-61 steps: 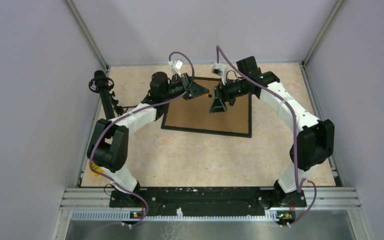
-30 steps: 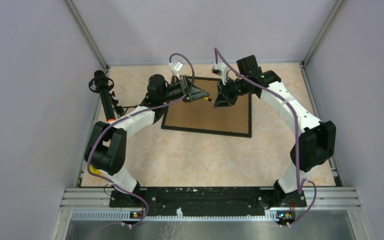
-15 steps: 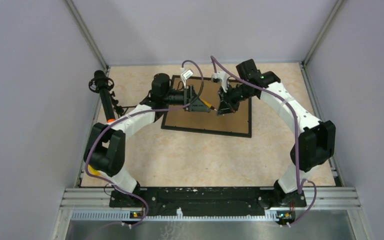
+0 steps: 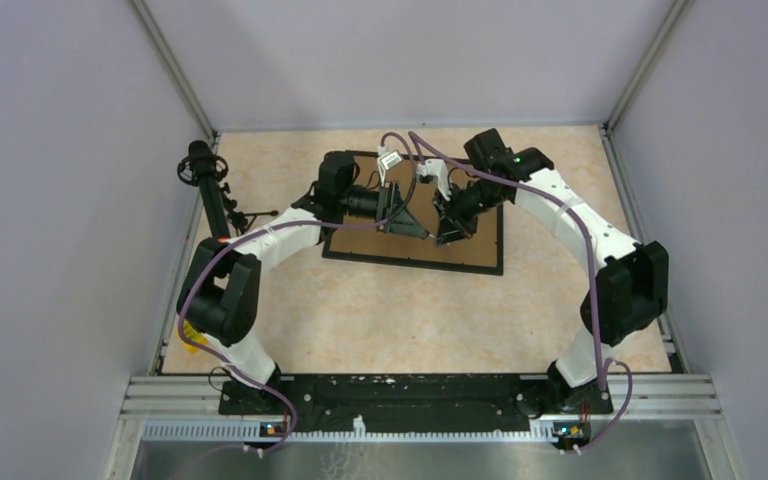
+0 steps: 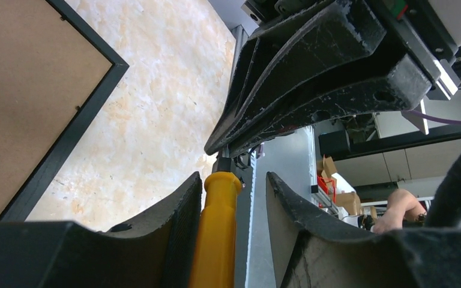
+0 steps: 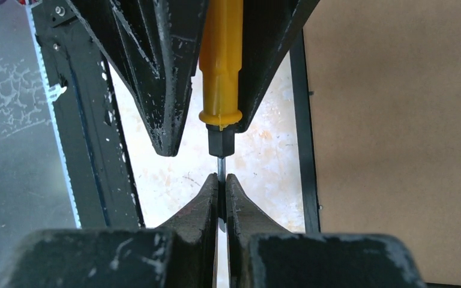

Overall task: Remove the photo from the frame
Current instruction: Adjust the screwdriver, then release the photo frame item from the photo frame.

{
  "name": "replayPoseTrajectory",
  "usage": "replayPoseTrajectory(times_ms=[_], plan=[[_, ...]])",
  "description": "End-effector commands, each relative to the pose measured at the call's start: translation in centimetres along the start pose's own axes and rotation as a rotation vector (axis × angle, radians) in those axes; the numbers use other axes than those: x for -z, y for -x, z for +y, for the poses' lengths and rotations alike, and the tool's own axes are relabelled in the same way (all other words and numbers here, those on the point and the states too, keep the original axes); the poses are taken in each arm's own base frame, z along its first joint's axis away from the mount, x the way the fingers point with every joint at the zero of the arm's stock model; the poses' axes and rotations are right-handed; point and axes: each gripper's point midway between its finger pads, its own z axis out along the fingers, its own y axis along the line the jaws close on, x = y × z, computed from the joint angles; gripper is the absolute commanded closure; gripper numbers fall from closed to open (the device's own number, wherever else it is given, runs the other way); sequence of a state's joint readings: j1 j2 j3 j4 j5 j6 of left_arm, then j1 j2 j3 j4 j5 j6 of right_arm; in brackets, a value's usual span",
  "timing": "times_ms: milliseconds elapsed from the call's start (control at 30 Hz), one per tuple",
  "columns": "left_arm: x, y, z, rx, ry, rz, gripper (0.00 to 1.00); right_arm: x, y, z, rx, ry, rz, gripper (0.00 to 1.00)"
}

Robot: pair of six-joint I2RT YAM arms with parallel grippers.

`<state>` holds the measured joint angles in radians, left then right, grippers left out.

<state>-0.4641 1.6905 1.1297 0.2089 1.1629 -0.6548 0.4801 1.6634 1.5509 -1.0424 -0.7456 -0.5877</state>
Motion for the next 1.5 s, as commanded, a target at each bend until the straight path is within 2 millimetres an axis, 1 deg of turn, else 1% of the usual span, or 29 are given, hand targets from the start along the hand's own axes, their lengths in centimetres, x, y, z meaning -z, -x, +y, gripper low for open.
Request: replayPoseTrajectory(times_ms=[0,67,133,200,300,333,400,433,467,500,533,567,600,633,667,700,733,767,867,933,1000,1067,1100,1133,1233,1300,1333,1467], plan=[[-0.4,0.2,-1.3,-0.051,-0.058,0.012,0.52,0.7,1.1,1.5,0.096,-0.003,-0.021,1.0],[-0.6,-0.1,-1.3,-0.044,-0.065,0.021,0.55,0.8,1.2,1.4,0.103,-0.011,-0.023,1.0],[-0.7,-0.5,-1.4,-0.037,-0.075,0.026,0.6,0.8,1.3,1.4,0.103,-0.016,-0.023,1.0],[-0.8,-0.7,-1.5,-0.026,-0.085,0.025,0.68,0.8,1.3,1.2,0.103,-0.02,-0.021,1.0],[-1.0,-1.0,-1.4,-0.022,-0.092,0.027,0.73,0.9,1.5,1.1,0.106,-0.024,-0.026,1.0],[-1.1,-1.0,-1.5,-0.024,-0.093,0.026,0.78,0.9,1.6,1.1,0.107,-0.025,-0.025,1.0],[-1.1,-0.8,-1.3,-0.025,-0.086,0.016,0.91,1.0,1.7,0.9,0.098,-0.032,-0.027,0.98],[-1.2,-0.7,-1.2,-0.028,-0.083,0.006,0.99,1.2,1.7,0.8,0.089,-0.038,-0.031,0.84],[-1.2,-0.5,-1.1,-0.026,-0.076,-0.009,1.0,1.4,1.8,0.6,0.073,-0.043,-0.043,0.68],[-1.3,-0.1,-0.8,-0.027,-0.062,-0.04,1.0,2.0,1.9,0.2,0.045,-0.046,-0.071,0.56],[-1.4,0.3,-0.5,-0.027,-0.043,-0.073,1.0,2.6,2.0,-0.2,0.012,-0.045,-0.108,0.46],[-1.4,0.6,0.2,-0.018,-0.011,-0.108,1.0,3.5,1.8,-1.0,-0.036,-0.049,-0.148,0.39],[-1.5,1.1,0.9,-0.01,0.023,-0.142,1.0,4.2,1.4,-1.9,-0.092,-0.06,-0.184,0.35],[-1.6,1.6,1.7,0.004,0.053,-0.171,1.0,4.9,0.8,-2.9,-0.147,-0.079,-0.214,0.33],[-1.8,2.0,2.5,0.023,0.082,-0.192,1.0,5.5,-0.3,-4.0,-0.216,-0.109,-0.234,0.32],[-2.0,2.5,3.4,0.041,0.111,-0.209,1.0,5.8,-1.5,-5.5,-0.29,-0.162,-0.249,0.31],[-2.3,2.7,4.5,0.068,0.141,-0.22,1.0,6.7,-3.0,-7.2,-0.371,-0.218,-0.273,0.3],[-2.6,2.8,5.9,0.107,0.175,-0.229,1.0,7.1,-4.5,-8.0,-0.436,-0.241,-0.287,0.3],[-3.7,2.8,8.1,0.177,0.217,-0.241,1.0,8.0,-9.3,-10.9,-0.632,-0.328,-0.316,0.3],[-4.5,2.4,9.3,0.216,0.254,-0.244,1.0,8.4,-12.0,-12.1,-0.738,-0.353,-0.332,0.31],[-5.4,2.2,10.3,0.255,0.284,-0.234,1.0,8.3,-13.9,-12.8,-0.812,-0.358,-0.348,0.33],[-6.5,1.8,11.1,0.307,0.3,-0.223,1.0,7.6,-15.1,-13.1,-0.854,-0.355,-0.352,0.36],[-7.0,1.6,11.8,0.338,0.323,-0.216,1.0,7.1,-15.4,-13.3,-0.864,-0.354,-0.357,0.37],[-7.6,1.5,12.0,0.346,0.322,-0.207,1.0,6.7,-15.7,-13.4,-0.876,-0.348,-0.365,0.38],[-8.8,2.3,12.0,0.345,0.287,-0.226,1.0,5.8,-16.6,-14.4,-0.903,-0.359,-0.377,0.41],[-9.5,2.7,12.1,0.335,0.287,-0.231,1.0,5.5,-17.2,-15.4,-0.907,-0.387,-0.379,0.43],[-9.9,2.6,12.3,0.339,0.29,-0.223,1.0,5.3,-17.3,-15.8,-0.939,-0.391,-0.385,0.45],[-11.9,2.0,13.2,0.369,0.279,-0.184,1.0,4.6,-17.6,-17.3,-0.974,-0.383,-0.401,0.48]])
